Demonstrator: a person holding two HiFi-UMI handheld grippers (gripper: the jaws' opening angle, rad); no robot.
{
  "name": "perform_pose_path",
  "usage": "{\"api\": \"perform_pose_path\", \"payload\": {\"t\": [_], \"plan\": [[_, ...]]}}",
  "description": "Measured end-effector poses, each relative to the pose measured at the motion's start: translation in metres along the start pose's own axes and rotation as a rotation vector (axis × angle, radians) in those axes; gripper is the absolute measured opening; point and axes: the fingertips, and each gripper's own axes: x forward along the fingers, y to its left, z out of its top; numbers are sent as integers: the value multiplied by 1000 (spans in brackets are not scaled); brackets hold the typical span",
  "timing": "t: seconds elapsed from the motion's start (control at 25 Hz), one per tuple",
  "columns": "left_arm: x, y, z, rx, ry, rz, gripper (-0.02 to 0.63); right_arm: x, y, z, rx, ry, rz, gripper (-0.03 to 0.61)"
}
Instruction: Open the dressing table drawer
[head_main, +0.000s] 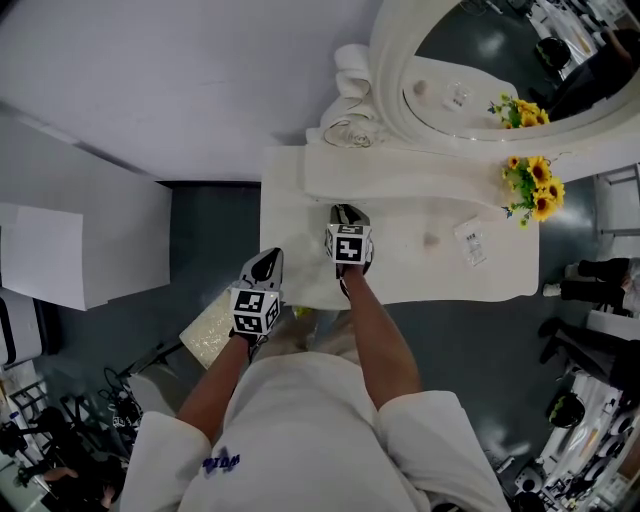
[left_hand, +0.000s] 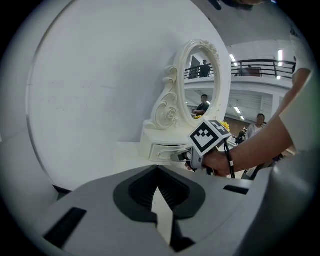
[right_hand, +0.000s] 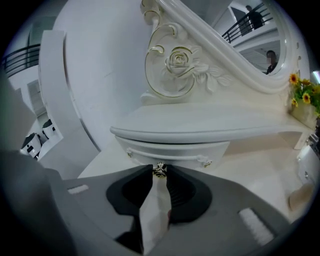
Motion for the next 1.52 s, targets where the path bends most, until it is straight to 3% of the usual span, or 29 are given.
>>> {"api": "perform_pose_path", "payload": {"t": [1.52], "plan": [[-22, 0, -1, -2, -35, 6, 5, -31, 7, -36, -3, 31, 16, 98]]}}
